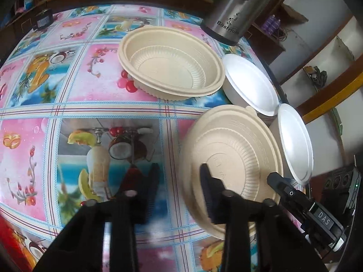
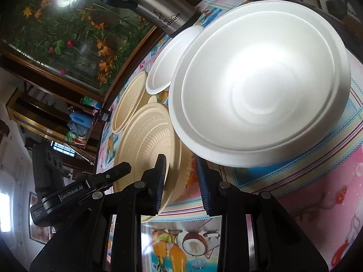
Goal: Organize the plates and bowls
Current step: 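Reach the left gripper to the large beige bowl and grasp its rim, then lift the beige plate with the left gripper and carry it toward the red plates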
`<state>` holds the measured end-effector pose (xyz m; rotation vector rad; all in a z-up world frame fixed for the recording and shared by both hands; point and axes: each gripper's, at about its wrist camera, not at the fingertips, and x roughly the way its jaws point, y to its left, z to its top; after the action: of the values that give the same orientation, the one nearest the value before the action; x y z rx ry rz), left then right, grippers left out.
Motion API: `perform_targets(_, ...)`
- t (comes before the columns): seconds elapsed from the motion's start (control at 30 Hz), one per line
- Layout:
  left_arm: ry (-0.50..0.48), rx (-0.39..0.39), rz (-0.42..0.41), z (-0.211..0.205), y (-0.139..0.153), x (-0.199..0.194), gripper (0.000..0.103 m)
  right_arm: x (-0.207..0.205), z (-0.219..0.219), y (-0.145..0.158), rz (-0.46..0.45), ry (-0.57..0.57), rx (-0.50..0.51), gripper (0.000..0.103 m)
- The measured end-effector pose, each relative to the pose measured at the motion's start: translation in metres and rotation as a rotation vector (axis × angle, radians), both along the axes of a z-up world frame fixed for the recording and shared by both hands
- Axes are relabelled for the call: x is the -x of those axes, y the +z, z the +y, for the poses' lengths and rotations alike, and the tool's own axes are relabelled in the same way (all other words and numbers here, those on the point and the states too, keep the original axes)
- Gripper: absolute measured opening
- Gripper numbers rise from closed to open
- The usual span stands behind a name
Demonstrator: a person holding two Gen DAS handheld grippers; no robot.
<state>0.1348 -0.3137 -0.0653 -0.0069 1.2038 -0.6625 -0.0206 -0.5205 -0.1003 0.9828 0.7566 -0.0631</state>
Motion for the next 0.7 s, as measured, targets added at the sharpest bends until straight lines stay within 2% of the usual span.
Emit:
perform_targets(0.03, 0.001, 0.008, 0.004, 0.001, -0.001, 0.000, 0.023, 0.000, 0.001, 0.001, -0.001, -0.002, 0.014, 0.028)
perform_targets(0.17, -0.012, 0.023, -0.009, 0.004, 0.000, 0.002, 0.016, -0.001, 0.005, 0.005, -0.010, -0.005, 0.067, 0.025)
perform_targets(0.23, -0.029, 0.024, -0.020, 0.001, 0.001, 0.005, 0.010, -0.001, 0.005, 0.006, -0.023, 0.001, 0.080, 0.020)
perform_targets(0.5, -0.050, 0.004, -0.087, -0.004, 0.006, 0.011, 0.010, -0.004, 0.012, 0.013, -0.034, 0.016, 0.172, 0.015)
perform_targets(0.7, -0.055, 0.009, -0.095, -0.003, 0.006, 0.011, 0.010, -0.003, 0.016, 0.016, -0.033, 0.015, 0.221, 0.013)
